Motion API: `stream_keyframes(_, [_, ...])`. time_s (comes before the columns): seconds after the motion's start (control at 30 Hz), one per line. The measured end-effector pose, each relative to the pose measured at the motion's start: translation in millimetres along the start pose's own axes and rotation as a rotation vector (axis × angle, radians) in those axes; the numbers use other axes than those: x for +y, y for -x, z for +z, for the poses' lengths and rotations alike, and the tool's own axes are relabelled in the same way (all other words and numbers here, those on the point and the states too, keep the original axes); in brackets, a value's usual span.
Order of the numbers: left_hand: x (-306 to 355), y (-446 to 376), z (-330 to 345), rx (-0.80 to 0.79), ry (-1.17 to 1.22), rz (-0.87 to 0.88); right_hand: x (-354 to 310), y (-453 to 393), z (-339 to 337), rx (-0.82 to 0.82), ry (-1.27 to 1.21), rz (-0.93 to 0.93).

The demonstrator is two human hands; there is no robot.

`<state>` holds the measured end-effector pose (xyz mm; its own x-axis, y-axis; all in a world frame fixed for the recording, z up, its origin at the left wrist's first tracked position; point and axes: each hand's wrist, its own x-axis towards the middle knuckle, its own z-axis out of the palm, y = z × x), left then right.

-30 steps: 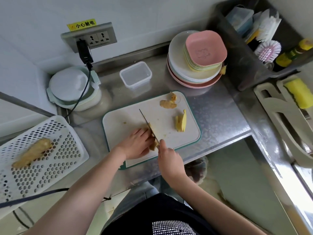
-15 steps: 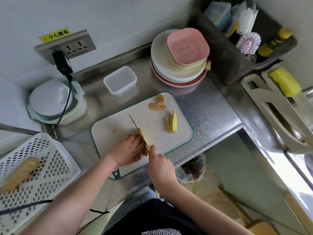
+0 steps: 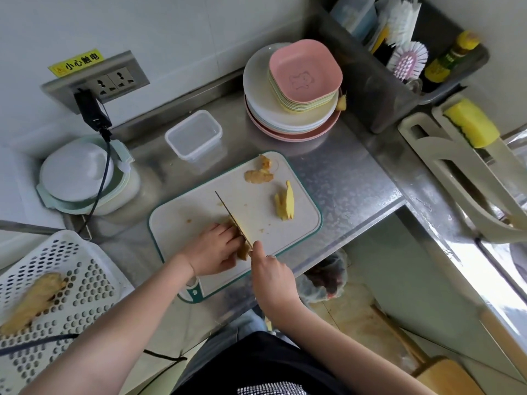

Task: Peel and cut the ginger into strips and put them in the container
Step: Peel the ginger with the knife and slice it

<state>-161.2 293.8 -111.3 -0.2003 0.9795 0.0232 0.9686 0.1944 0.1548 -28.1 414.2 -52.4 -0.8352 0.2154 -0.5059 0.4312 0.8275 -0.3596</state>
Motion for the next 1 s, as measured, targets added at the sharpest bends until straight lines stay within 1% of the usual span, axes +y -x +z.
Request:
stream_keyframes(0.27, [-1.4, -0.1, -1.1, 0.025, -0.039, 0.035, 2.3, -5.1, 10.7, 0.047, -0.065, 0.026])
stream_keyframes(0.47, [-2.0, 0.5, 1.3, -0.012, 0.02, 0.015, 5.3, -7.8, 12.0, 0.055, -0.13, 0.037])
stream_keyframes(0.67, [0.3, -1.0, -2.7, -0.004, 0.033, -0.004, 5.2, -6.9, 11.3, 0.066, -0.102, 0.03])
stream_keyframes(0.83, [-1.3, -0.4, -2.4, -0.016, 0.052, 0.006, 6.4, -5.7, 10.9, 0.042, -0.081, 0.016])
stream_keyframes(1.0, [-4.5, -0.6, -1.2, 0.003, 0.048, 0.039, 5.3, -7.5, 11.5, 0.038, -0.118, 0.016])
